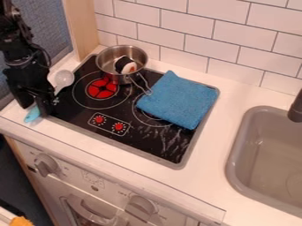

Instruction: Put the spatula on the left side corner of the burner.

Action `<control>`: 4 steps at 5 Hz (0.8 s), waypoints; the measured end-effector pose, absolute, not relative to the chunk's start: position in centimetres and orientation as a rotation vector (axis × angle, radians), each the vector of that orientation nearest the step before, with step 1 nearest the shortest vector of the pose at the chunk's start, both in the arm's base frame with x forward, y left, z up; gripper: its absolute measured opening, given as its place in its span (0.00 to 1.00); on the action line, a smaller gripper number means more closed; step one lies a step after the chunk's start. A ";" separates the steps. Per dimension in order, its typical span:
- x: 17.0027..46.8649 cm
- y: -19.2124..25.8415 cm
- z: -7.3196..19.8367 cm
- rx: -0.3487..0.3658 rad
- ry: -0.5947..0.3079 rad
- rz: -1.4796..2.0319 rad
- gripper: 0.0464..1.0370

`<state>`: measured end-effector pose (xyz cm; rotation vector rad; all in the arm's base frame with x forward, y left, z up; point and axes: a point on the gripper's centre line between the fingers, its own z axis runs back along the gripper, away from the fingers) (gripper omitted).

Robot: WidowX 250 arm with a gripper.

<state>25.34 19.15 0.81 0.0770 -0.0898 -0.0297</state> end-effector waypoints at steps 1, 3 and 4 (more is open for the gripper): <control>25.3 18.8 0.8 0.072 -0.075 -0.030 0.96; 26.0 17.0 2.2 0.022 -0.103 -0.063 0.96; 27.2 16.3 5.3 0.050 -0.165 -0.095 0.96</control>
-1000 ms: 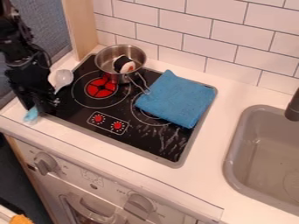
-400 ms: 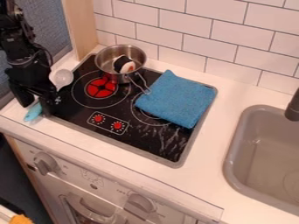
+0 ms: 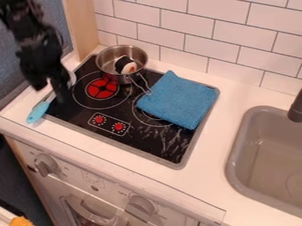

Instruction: Put the spatula on the left side corner of the burner.

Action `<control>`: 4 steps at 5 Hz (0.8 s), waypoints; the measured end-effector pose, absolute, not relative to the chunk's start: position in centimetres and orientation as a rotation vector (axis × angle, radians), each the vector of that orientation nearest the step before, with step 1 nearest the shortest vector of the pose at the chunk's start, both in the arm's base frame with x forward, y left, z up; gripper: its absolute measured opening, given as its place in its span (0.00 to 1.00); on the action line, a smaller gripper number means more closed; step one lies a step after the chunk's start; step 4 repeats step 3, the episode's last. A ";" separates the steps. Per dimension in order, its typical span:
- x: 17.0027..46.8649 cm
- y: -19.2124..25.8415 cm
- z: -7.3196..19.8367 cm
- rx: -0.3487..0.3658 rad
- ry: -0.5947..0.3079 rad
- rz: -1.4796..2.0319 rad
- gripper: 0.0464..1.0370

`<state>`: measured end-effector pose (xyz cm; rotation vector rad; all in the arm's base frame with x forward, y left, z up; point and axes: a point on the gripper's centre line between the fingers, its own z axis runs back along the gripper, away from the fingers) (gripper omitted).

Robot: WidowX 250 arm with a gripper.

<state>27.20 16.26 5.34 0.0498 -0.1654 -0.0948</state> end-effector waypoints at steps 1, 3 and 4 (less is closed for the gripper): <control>27.3 15.4 8.7 0.086 -0.217 -0.103 0.96; 25.4 13.7 13.5 0.133 -0.305 -0.092 0.96; 25.4 13.7 13.5 0.133 -0.305 -0.092 0.96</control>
